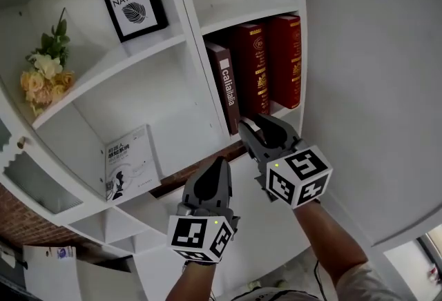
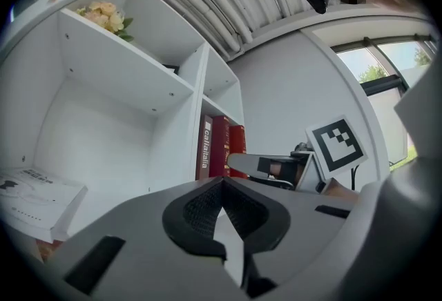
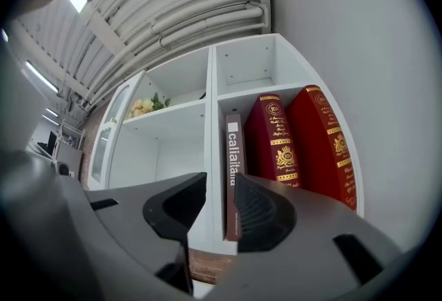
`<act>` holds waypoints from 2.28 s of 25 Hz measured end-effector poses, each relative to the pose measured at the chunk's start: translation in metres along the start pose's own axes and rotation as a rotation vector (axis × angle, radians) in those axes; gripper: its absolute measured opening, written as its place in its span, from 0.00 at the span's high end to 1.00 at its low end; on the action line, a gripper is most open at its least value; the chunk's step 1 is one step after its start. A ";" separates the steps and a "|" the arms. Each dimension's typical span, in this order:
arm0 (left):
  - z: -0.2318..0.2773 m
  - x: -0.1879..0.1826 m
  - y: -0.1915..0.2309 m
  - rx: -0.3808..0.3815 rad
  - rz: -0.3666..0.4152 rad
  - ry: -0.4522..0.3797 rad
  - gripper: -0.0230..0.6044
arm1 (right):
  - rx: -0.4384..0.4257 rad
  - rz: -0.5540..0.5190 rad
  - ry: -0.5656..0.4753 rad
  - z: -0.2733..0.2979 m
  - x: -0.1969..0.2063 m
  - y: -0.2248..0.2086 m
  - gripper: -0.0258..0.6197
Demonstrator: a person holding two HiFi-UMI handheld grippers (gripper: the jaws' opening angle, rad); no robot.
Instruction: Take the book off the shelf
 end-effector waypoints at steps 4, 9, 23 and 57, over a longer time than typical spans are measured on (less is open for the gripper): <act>0.009 0.009 0.011 0.005 -0.011 0.017 0.95 | 0.008 0.006 -0.006 0.028 0.004 -0.011 0.76; 0.017 0.019 0.023 0.010 -0.018 0.026 0.95 | 0.036 -0.016 -0.021 0.057 0.003 -0.021 0.73; 0.027 0.028 0.046 0.018 -0.037 0.035 0.95 | 0.040 -0.124 0.059 0.089 -0.001 -0.027 0.71; 0.004 0.020 0.044 -0.005 -0.038 0.026 0.95 | 0.084 -0.127 0.100 0.071 0.019 -0.025 0.72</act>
Point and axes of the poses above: the fingertips, and each gripper's own axes: z forward along the fingers, y to its left, x out of its underside, the point moved 4 cm from there along -z, backward along the fingers, and after that the axes turned 6 degrees about -y, right-handed, at the moved point
